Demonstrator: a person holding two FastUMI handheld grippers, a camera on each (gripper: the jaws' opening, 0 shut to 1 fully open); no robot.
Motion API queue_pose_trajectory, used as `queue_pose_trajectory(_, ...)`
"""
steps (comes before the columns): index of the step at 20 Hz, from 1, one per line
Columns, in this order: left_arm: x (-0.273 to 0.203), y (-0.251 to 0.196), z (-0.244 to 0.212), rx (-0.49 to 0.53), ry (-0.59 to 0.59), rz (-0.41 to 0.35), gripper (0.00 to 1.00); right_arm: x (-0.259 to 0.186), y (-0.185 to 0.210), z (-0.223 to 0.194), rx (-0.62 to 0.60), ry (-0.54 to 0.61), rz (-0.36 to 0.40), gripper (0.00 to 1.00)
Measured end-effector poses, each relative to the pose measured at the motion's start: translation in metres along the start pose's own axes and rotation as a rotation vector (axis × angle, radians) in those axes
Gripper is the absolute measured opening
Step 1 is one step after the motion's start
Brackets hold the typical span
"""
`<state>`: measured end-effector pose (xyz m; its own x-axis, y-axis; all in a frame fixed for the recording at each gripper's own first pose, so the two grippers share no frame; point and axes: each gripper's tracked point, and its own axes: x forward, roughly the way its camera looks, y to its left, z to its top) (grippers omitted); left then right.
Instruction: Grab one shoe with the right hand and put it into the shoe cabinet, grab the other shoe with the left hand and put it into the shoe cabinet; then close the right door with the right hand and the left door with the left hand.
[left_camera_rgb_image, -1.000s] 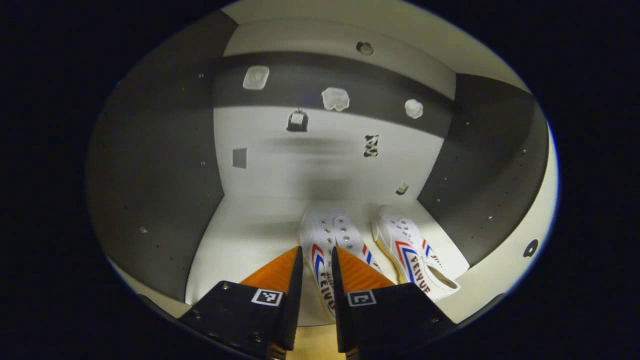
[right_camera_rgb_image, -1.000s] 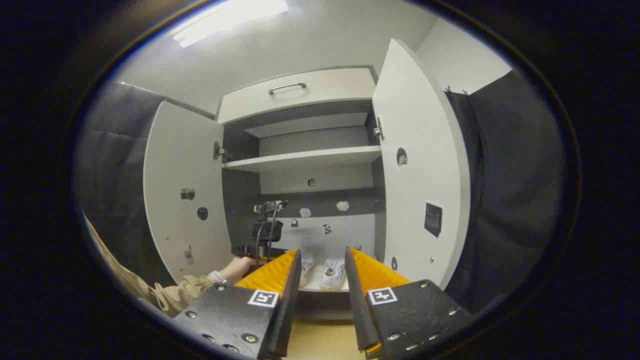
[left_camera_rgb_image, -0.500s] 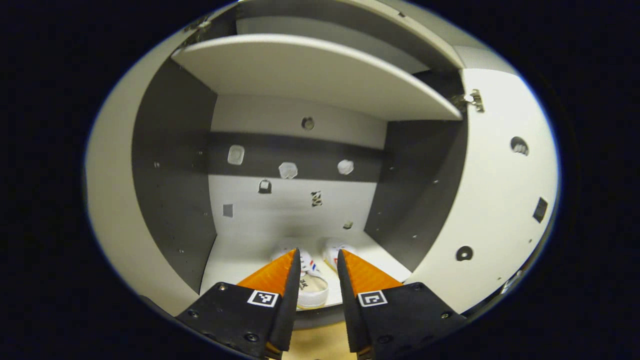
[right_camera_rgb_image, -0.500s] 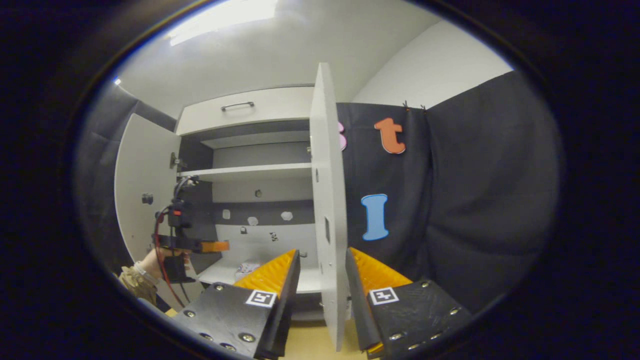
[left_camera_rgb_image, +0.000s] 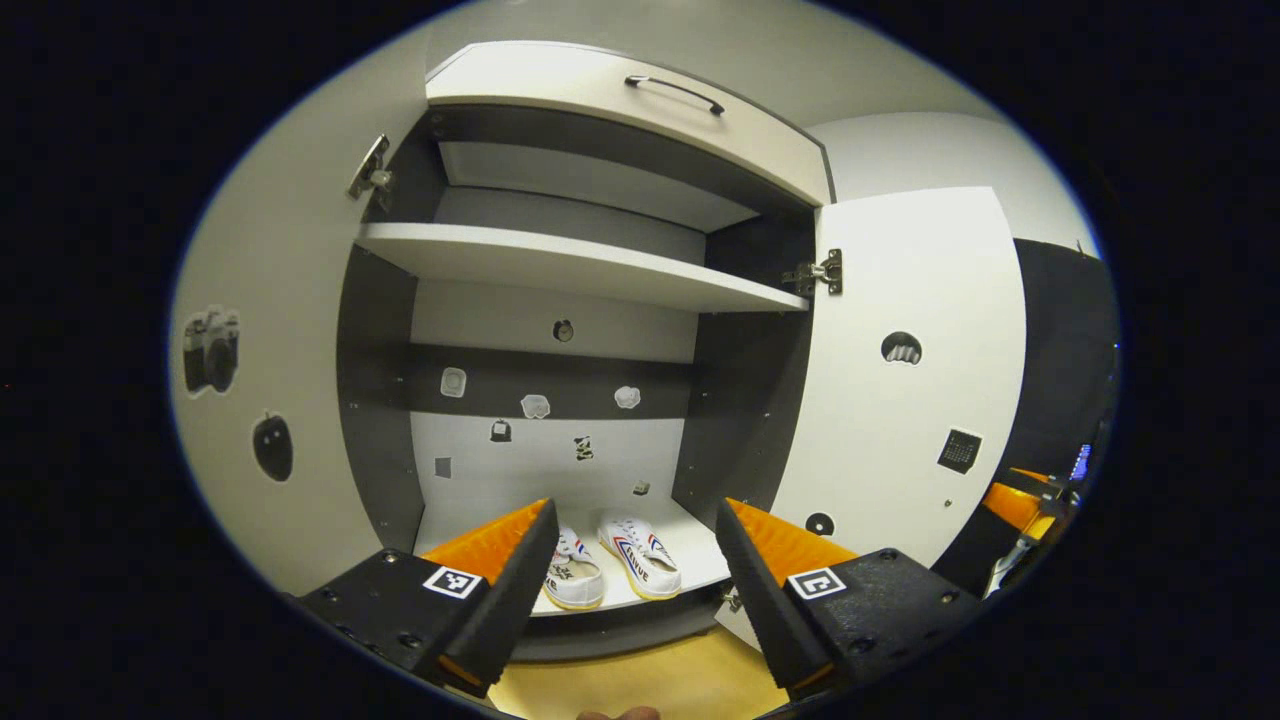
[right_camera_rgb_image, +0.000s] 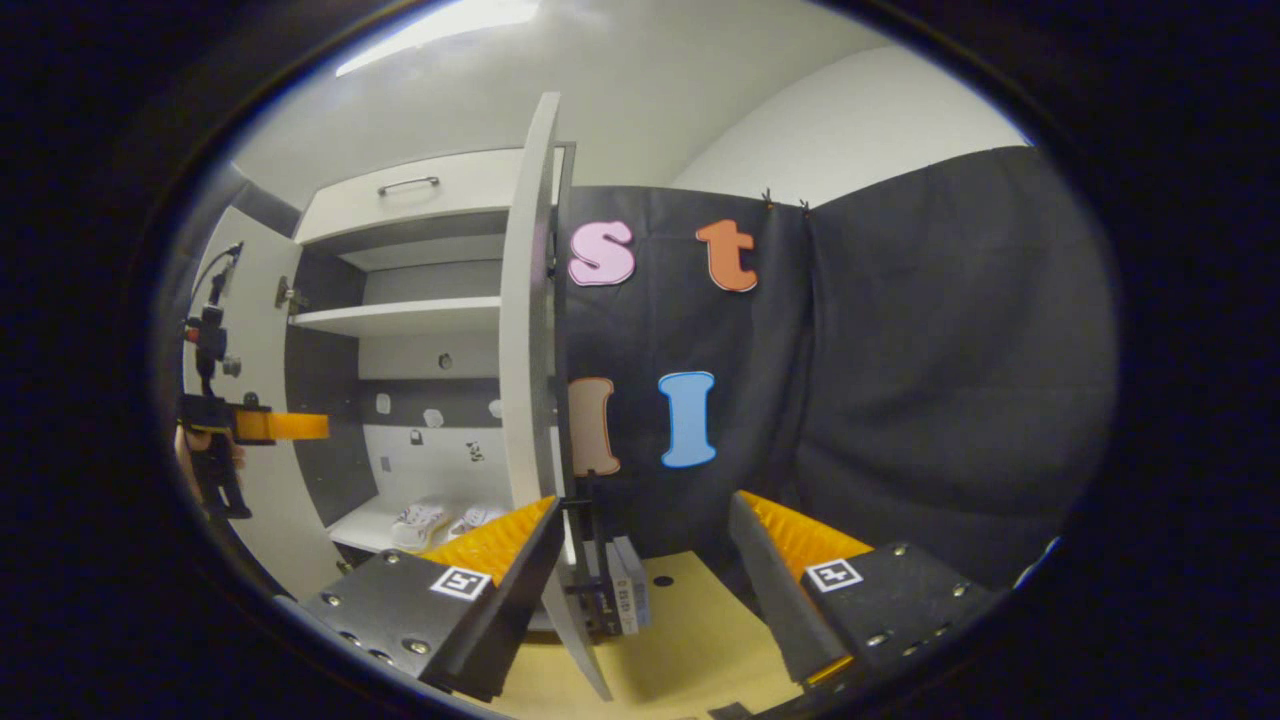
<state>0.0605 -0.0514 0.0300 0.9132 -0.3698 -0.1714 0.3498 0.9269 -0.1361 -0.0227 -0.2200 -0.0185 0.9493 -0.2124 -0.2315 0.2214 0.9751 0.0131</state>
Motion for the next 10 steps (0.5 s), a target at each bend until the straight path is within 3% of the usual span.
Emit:
queue_pose_trajectory(1,-0.007,-0.002,0.003,-0.004,-0.007,-0.002,0.96,0.004,-0.001,-0.003,0.003,0.008,0.005,0.94)
queue_pose_trajectory(2,-0.014,-0.003,0.005,-0.002,-0.009,0.001,0.96,0.008,-0.001,-0.008,0.01,0.022,0.016,0.99)
queue_pose_trajectory(4,-0.027,-0.003,0.011,0.008,-0.025,0.01,0.92,0.012,0.002,-0.017,0.03,0.05,0.045,0.99)
queue_pose_trajectory(5,-0.03,-0.002,0.014,0.014,-0.035,0.014,0.96,0.013,0.005,-0.019,0.042,0.06,0.059,0.98)
queue_pose_trajectory(10,-0.047,-0.004,0.017,0.029,-0.039,0.029,0.96,0.017,0.013,-0.026,0.065,0.1,0.125,0.99)
